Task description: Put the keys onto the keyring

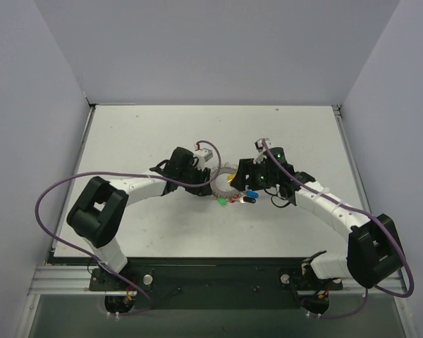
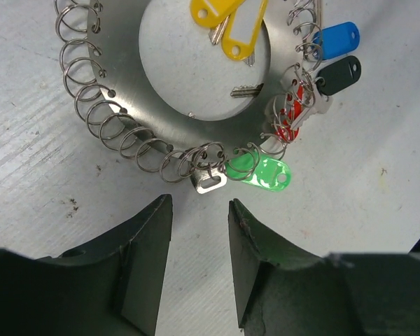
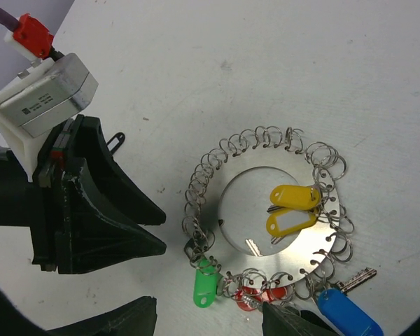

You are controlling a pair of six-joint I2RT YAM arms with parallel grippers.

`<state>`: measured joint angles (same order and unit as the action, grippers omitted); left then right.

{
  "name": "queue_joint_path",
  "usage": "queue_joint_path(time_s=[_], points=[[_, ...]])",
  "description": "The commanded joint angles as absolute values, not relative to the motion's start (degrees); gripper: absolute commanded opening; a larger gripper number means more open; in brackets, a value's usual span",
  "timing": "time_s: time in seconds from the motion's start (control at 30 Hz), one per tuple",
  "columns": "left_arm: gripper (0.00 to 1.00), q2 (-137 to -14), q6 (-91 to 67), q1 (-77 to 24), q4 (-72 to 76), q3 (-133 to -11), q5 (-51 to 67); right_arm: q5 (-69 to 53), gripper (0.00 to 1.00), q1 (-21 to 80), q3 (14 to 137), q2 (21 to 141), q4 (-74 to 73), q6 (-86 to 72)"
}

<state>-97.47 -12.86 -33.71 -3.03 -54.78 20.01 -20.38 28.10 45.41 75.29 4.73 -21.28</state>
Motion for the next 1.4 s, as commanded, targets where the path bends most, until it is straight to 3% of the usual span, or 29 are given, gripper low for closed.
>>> queue_joint_path(time_s=[0.0,0.6,0.8,0.9,1.2,1.37], points=[[0.47,-99.22,-13.54,-34.01,1.32,-55.63,20.22,-19.69,0.60,27.77,45.44,75.59,4.75,-20.48],[0.49,-103.53,-11.95,-34.01,3.16,-57.39,23.82,-19.86,0.60,27.77,46.67,77.61,4.48,-19.95],[0.56,-105.82,-12.04,-34.01,3.69,-58.45,23.73,-19.86,0.60,27.77,46.85,77.96,4.31,-19.78],[0.50,-106.35,-12.65,-34.01,5.09,-58.45,25.04,-19.69,0.60,27.77,47.11,77.96,4.13,-19.69],[0.03,-106.61,-12.83,-33.93,7.38,-58.45,28.83,-19.51,0.60,27.69,47.29,78.22,3.78,-19.60],[0.00,-104.07,-12.31,-33.93,8.52,-57.57,29.88,-19.51,0.60,27.69,47.29,77.52,3.69,-19.43]])
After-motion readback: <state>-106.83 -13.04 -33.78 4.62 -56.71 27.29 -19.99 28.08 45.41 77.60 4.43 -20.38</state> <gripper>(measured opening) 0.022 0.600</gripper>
